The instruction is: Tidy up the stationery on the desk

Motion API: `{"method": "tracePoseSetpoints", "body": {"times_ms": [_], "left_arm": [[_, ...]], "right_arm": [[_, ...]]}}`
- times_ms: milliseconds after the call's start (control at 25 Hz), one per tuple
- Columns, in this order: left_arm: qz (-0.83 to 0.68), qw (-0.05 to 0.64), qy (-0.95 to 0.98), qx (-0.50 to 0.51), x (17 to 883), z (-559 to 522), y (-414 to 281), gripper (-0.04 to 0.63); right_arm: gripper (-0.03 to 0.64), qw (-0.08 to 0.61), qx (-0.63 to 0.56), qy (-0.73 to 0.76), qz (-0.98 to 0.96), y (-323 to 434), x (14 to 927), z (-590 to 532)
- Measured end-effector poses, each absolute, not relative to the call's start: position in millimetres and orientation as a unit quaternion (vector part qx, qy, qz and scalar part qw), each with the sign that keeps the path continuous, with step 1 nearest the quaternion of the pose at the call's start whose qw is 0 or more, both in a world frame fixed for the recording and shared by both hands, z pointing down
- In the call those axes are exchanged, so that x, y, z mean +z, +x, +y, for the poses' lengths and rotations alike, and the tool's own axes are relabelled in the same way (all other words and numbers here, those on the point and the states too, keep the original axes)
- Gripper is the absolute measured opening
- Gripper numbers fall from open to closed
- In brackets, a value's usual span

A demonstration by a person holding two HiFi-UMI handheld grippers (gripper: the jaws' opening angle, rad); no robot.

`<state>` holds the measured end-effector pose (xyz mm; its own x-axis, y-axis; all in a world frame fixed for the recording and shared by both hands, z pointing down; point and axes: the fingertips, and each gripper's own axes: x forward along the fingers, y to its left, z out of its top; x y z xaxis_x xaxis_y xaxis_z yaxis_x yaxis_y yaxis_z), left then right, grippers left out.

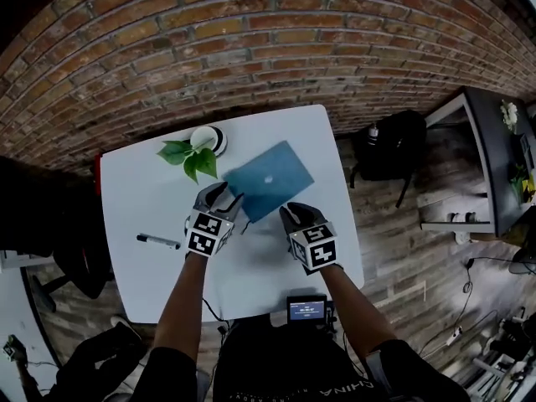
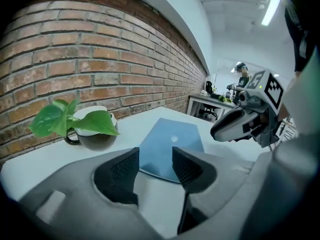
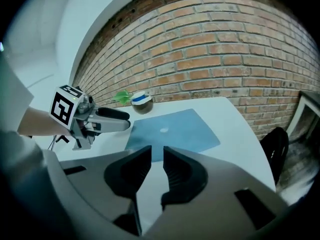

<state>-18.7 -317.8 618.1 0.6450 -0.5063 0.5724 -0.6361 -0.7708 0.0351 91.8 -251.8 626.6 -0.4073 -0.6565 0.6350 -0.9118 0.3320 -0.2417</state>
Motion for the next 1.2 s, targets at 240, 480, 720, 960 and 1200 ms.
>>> {"method": "tracePoseSetpoints", "body": {"times_ms": [240,480,720,960,1200], "left_arm": [[-0.305,0.118,0.895,0.304,636.0,-350.8,-14.3,0.224],[-0.279,0.147,0.894,0.320,655.5,-361.7,-10.0,0.233],[-0.280,0.148,0.892,0.324,656.0,-358.4,-7.1,0.215],[-0.291,0.153,0.880,0.342,657.6,-342.2,-15.0,0.198],[-0.310,0.180,0.868,0.343,656.6,-306.9,-30.5,0.181]], "right_arm": [[0.161,0.207,0.335,0.519,-0.759,91.9,647.5,-262.7],[0.213,0.213,0.348,0.541,-0.736,91.5,660.3,-269.0],[0.189,0.221,0.346,0.545,-0.731,95.6,662.5,-269.8],[0.179,0.233,0.337,0.533,-0.740,95.8,664.0,-266.9],[0.183,0.244,0.327,0.514,-0.755,92.3,662.6,-261.2]]}}
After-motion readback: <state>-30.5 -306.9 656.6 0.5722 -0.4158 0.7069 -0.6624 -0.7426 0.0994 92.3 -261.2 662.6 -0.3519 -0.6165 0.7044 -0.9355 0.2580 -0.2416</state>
